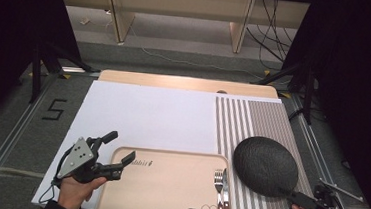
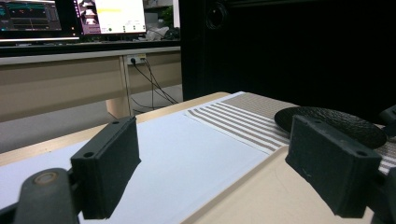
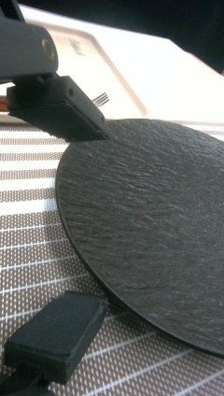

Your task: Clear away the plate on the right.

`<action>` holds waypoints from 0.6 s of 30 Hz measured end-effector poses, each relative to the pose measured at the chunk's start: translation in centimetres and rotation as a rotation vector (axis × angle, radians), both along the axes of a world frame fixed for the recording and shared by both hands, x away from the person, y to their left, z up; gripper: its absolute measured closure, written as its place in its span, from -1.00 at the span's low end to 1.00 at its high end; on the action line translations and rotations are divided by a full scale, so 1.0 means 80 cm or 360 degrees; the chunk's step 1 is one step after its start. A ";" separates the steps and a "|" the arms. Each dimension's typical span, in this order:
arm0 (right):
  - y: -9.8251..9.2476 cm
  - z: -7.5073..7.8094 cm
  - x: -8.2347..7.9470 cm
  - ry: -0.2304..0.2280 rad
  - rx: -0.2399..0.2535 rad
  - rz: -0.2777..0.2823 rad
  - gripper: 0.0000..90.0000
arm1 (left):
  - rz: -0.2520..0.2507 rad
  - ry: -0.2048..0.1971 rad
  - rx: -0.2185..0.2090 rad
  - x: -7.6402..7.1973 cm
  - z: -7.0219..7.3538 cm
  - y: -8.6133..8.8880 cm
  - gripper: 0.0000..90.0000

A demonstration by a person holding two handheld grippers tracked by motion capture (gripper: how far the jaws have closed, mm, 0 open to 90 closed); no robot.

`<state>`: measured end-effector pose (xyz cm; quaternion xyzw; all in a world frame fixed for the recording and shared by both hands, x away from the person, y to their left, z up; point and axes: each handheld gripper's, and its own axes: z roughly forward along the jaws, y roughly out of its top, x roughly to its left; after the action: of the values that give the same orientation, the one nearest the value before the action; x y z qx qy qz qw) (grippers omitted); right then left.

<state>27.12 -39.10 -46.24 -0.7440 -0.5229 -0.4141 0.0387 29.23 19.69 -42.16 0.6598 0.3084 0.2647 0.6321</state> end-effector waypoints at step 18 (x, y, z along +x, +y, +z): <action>-0.001 -0.013 0.003 0.0019 0.0233 -0.0052 -0.53 | -0.0002 -0.0001 0.0001 0.000 0.000 -0.001 -0.64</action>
<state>27.32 -39.21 -47.25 -0.7501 -0.4788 -0.4473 0.0894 29.22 19.63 -42.18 0.6601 0.3078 0.2647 0.6320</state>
